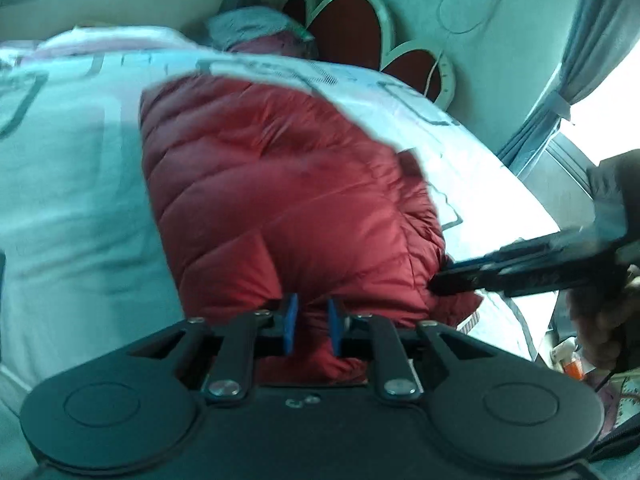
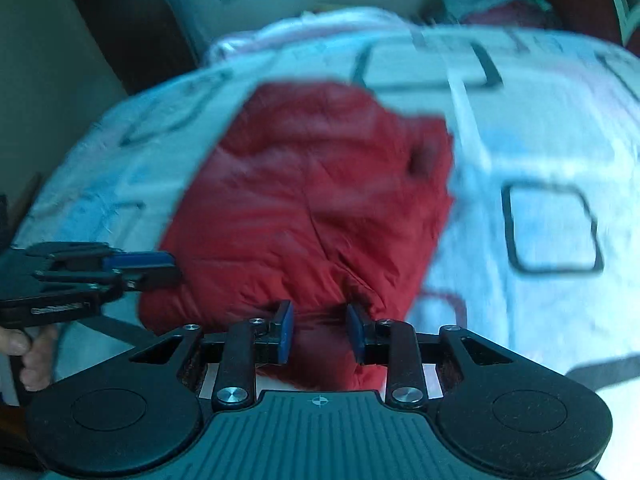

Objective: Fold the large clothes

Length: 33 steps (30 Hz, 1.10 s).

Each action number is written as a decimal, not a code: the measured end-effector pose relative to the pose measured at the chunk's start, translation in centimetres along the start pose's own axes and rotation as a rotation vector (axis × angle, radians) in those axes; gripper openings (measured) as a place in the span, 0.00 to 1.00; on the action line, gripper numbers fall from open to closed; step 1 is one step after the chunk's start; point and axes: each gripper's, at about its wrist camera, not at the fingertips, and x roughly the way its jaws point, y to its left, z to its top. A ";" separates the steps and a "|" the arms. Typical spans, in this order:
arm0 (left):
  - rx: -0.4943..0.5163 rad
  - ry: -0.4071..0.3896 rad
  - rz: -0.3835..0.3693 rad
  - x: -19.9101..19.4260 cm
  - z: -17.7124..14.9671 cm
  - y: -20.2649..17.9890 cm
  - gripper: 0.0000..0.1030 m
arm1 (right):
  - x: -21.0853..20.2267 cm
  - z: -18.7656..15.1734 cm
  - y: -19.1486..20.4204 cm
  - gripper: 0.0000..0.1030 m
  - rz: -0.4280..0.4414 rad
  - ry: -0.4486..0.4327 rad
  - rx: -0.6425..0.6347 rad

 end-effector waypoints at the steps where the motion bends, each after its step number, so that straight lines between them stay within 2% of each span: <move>1: 0.001 0.014 0.011 0.2 -0.1 0.1 0.09 | 0.6 -0.5 -0.4 0.28 -0.003 0.011 0.006; 2: 0.008 0.033 0.033 0.6 -0.3 0.1 0.06 | 1.3 -0.9 -0.7 0.28 -0.006 0.018 0.010; 4: -0.031 0.039 0.028 1.1 -0.4 0.7 0.05 | 2.0 -1.6 -1.7 0.28 0.006 0.021 0.050; 8: -0.044 0.047 0.019 0.9 0.5 1.0 0.04 | 1.3 -0.8 -2.2 0.29 0.019 0.027 0.062; 9: -0.036 0.039 0.013 0.3 0.9 0.9 0.05 | 0.3 -0.3 -2.3 0.29 0.015 0.007 0.072; 10: -0.033 0.011 0.015 -0.5 1.5 0.9 0.12 | -1.2 0.0 -2.3 0.30 0.019 -0.034 0.083; 11: -0.030 -0.031 0.022 -1.2 2.2 1.0 0.24 | -2.4 0.6 -2.7 0.45 0.024 -0.084 0.095; 13: -0.003 -0.098 0.035 -1.8 4.1 1.3 0.24 | -4.2 2.3 -3.6 0.64 0.026 -0.183 0.117; 16: 0.016 -0.157 0.099 -0.7 7.3 2.6 0.23 | -4.4 6.5 -4.2 0.63 0.021 -0.270 0.113; 18: -0.023 -0.180 0.139 1.0 9.4 4.4 0.21 | -3.4 9.5 -3.4 0.52 0.013 -0.297 0.072; 19: -0.056 -0.184 0.145 2.0 10.5 5.6 0.21 | -2.5 11.2 -2.8 0.44 0.010 -0.297 0.049; 24: -0.106 -0.181 0.155 5.4 13.0 7.7 0.21 | 3.0 16.6 -0.4 0.44 0.052 -0.224 -0.065; 26: -0.124 -0.198 0.142 6.5 13.6 7.9 0.19 | 5.1 17.3 -0.3 0.43 0.072 -0.186 -0.085; 28: -0.146 -0.187 0.136 8.0 14.0 8.0 0.19 | 7.4 17.5 -1.2 0.41 0.075 -0.159 -0.045; 31: -0.151 -0.164 0.119 10.2 14.2 7.3 0.19 | 9.7 16.9 -3.4 0.36 -0.008 -0.125 0.001; 33: -0.130 -0.140 0.123 11.5 14.1 6.6 0.19 | 10.6 15.9 -5.2 0.36 -0.014 -0.108 0.035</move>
